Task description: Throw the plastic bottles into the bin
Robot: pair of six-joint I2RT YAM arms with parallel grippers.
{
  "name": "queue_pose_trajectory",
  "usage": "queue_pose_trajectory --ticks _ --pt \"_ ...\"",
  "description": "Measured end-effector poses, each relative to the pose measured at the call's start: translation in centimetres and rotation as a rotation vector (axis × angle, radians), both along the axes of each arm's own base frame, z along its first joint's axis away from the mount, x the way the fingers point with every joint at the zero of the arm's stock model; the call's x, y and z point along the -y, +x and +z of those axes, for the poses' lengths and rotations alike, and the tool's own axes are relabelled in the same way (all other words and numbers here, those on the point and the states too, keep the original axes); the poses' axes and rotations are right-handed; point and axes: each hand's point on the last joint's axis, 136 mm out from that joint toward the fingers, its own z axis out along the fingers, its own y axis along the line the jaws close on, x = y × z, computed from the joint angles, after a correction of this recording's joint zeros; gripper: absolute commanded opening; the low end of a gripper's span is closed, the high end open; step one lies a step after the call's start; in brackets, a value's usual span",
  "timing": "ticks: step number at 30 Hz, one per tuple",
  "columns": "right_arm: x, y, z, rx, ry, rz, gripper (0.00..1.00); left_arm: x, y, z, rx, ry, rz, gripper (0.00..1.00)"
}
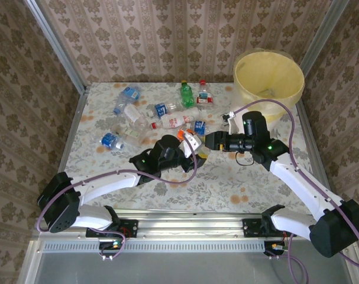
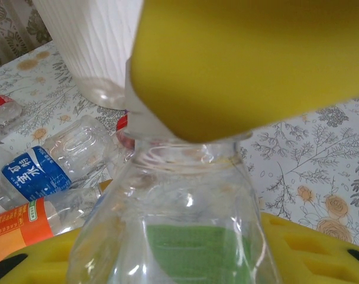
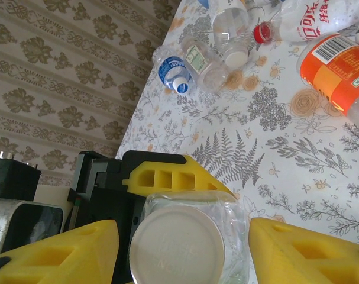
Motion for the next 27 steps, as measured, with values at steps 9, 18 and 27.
queue_pose_trajectory --ticks 9,18,27 --pt "-0.4 0.0 -0.8 -0.030 -0.003 0.016 0.40 0.5 -0.2 0.0 0.011 0.004 -0.020 0.43" --pt "-0.2 -0.1 -1.0 -0.035 -0.034 0.013 0.11 0.4 -0.1 0.6 0.028 -0.010 -0.010 1.00" --pt "3.2 0.5 4.9 0.204 -0.146 -0.136 0.00 -2.7 0.8 1.3 0.033 -0.048 0.076 1.00"
